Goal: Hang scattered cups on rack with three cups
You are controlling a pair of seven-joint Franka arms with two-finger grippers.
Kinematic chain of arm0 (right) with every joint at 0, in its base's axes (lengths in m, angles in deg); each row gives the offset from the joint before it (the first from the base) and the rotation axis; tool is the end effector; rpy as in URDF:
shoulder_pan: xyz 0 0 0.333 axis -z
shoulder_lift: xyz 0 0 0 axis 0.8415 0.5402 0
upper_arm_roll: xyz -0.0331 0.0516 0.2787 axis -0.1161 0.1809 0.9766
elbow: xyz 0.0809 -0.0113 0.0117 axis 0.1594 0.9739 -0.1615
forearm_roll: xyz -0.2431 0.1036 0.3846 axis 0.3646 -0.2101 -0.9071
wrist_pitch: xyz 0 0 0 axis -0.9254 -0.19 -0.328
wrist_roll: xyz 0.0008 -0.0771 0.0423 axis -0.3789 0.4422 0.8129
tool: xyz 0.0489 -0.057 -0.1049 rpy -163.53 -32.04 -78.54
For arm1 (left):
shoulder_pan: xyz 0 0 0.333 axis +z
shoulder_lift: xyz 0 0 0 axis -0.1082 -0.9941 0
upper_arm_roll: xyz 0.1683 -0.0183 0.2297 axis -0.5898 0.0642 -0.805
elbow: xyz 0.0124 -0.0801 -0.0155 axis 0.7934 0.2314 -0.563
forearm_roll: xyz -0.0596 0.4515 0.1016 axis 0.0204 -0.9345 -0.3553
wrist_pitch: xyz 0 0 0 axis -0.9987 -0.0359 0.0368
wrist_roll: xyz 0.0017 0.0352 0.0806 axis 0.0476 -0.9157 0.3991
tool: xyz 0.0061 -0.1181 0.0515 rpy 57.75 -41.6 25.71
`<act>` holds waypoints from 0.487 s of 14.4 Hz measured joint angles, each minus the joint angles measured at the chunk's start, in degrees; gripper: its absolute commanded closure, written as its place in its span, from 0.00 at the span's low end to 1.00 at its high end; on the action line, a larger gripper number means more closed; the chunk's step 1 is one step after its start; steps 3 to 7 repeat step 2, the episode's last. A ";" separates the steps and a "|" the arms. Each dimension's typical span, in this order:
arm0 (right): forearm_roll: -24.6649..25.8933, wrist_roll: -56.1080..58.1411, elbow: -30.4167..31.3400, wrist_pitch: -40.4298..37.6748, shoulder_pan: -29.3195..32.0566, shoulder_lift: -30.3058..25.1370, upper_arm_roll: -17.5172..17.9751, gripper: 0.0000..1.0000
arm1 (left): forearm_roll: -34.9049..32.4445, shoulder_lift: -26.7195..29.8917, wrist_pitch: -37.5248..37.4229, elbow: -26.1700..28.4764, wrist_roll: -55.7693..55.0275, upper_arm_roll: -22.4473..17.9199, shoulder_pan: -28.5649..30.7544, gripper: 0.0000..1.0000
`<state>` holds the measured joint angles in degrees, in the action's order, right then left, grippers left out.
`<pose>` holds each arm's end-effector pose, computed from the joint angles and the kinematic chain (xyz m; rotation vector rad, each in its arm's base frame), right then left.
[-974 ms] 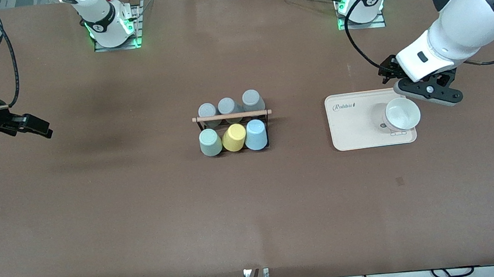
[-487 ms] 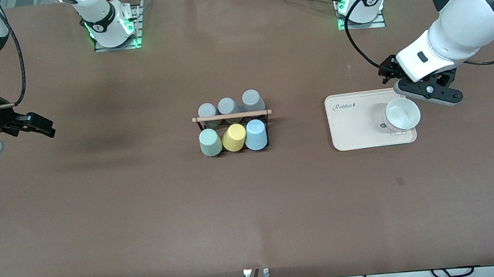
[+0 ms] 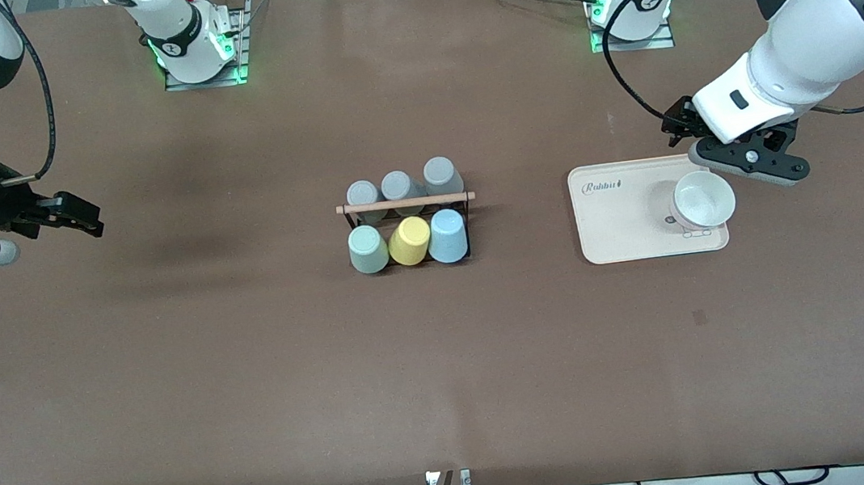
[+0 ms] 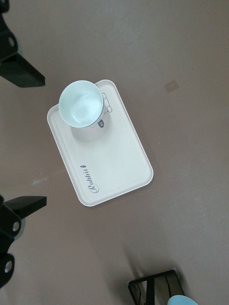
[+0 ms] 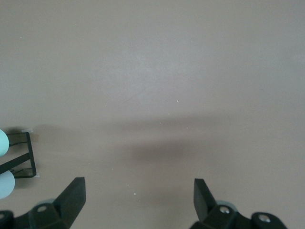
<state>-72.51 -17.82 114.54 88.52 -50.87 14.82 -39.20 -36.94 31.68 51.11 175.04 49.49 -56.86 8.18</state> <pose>0.6500 0.0313 0.4723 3.1260 -0.1258 0.0279 0.6300 -0.1348 0.4584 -3.0622 0.5756 0.1750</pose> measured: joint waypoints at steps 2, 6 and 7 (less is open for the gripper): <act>0.01 0.07 0.00 -0.03 0.04 0.00 -0.01 0.00 | 0.00 0.00 0.00 0.00 0.00 0.00 0.00 0.00; 0.01 0.07 0.00 -0.03 0.04 0.00 -0.01 0.00 | 0.00 0.00 0.00 0.00 0.00 0.00 0.00 0.00; 0.01 0.07 0.00 -0.03 0.04 0.00 -0.01 0.00 | 0.00 0.00 0.00 0.00 0.00 0.00 0.00 0.00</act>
